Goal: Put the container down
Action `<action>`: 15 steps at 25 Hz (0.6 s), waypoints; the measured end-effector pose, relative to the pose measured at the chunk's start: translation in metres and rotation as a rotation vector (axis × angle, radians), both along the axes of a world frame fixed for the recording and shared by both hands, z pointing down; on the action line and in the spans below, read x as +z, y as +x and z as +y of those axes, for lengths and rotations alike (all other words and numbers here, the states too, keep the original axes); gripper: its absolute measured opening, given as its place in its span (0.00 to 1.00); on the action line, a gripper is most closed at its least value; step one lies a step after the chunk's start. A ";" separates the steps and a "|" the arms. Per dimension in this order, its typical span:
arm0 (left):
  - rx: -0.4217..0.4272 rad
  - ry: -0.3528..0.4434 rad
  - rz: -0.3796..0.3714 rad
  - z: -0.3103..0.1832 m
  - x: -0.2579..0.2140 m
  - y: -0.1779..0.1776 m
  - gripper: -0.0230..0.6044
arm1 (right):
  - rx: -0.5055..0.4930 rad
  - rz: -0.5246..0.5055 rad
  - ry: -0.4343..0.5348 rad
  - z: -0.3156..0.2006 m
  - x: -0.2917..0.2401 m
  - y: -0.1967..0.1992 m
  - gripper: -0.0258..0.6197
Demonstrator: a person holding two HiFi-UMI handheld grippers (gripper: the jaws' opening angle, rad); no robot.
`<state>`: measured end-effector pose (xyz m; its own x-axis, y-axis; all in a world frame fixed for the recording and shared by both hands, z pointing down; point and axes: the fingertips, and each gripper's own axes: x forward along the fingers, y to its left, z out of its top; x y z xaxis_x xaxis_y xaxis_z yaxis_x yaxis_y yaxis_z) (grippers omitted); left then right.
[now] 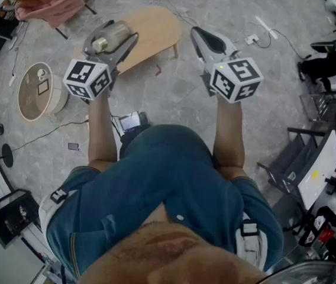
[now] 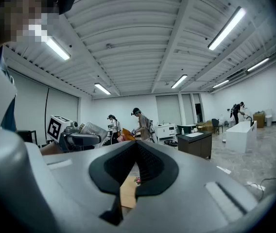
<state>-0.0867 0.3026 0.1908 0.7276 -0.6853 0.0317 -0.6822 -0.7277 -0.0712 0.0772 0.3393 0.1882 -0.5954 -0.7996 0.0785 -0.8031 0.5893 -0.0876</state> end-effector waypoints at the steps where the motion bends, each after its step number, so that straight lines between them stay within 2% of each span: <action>1: -0.001 -0.001 0.002 0.003 0.001 0.002 0.57 | -0.001 0.000 0.001 0.002 0.000 0.002 0.05; 15: -0.008 -0.008 0.032 0.014 0.002 0.027 0.57 | -0.024 -0.024 0.007 0.013 0.002 0.029 0.05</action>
